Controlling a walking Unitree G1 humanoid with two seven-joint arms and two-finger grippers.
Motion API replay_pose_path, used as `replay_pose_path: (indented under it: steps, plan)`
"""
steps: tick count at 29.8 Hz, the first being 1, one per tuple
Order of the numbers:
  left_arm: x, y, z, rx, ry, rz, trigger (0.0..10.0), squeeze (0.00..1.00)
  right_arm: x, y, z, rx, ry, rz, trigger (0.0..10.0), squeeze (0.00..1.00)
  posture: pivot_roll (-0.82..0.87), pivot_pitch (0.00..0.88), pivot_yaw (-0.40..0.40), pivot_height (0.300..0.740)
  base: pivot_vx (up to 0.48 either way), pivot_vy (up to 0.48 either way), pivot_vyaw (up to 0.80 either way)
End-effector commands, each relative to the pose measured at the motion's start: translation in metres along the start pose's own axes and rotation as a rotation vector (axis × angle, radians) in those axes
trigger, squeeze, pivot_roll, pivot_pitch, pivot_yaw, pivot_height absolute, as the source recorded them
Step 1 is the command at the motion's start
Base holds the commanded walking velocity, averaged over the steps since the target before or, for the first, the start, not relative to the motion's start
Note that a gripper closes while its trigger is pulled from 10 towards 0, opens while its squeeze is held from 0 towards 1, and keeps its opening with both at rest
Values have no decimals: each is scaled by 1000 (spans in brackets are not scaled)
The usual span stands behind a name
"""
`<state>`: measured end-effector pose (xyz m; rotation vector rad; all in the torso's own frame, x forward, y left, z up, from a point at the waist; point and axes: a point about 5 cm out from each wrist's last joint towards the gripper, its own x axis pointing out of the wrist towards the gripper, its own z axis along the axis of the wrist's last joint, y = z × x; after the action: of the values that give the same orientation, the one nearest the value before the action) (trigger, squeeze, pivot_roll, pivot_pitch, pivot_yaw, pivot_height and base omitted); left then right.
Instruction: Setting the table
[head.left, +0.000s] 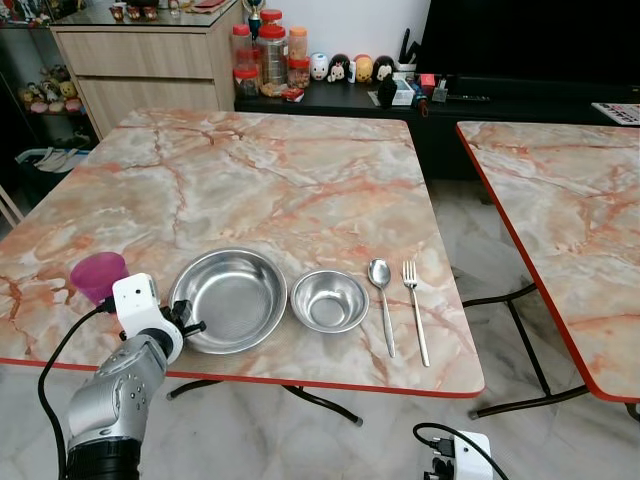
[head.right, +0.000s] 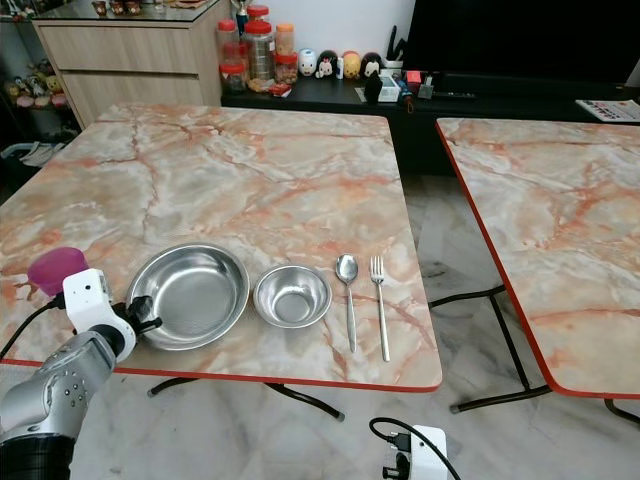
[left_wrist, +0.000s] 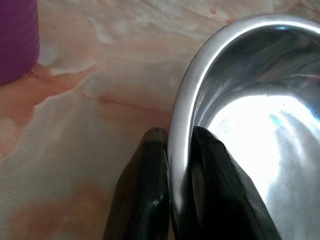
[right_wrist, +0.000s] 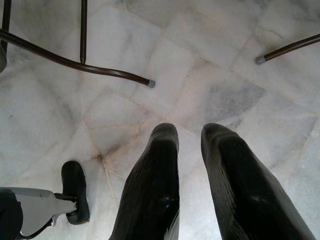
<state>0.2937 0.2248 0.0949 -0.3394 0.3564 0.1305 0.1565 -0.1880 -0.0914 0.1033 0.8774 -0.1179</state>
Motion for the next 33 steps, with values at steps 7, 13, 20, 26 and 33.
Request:
replay_pose_path:
  steps: [7,13,20,26,33]
  plan:
    - [-2,0,-8,-17,2,16,0,0,0,-1,2,8,-3,-3,10000,0,53,0,-27,740,0,0,0]
    - [-8,-3,20,-206,-318,-5,10000,0,1,-2,2,4,-4,-1,10000,0,50,0,-32,740,0,0,0]
    - [-12,-12,34,-292,-458,-43,10000,0,1,-2,4,4,-8,0,10000,0,48,0,-37,740,0,0,0]
    - [-15,-22,42,-368,-581,-100,10000,0,1,-2,7,12,-22,1,10000,0,49,0,-41,740,0,0,0]
    - [-11,-37,52,-328,-632,-120,10000,0,2,-1,10,16,-43,6,10000,0,47,0,-44,740,0,0,0]
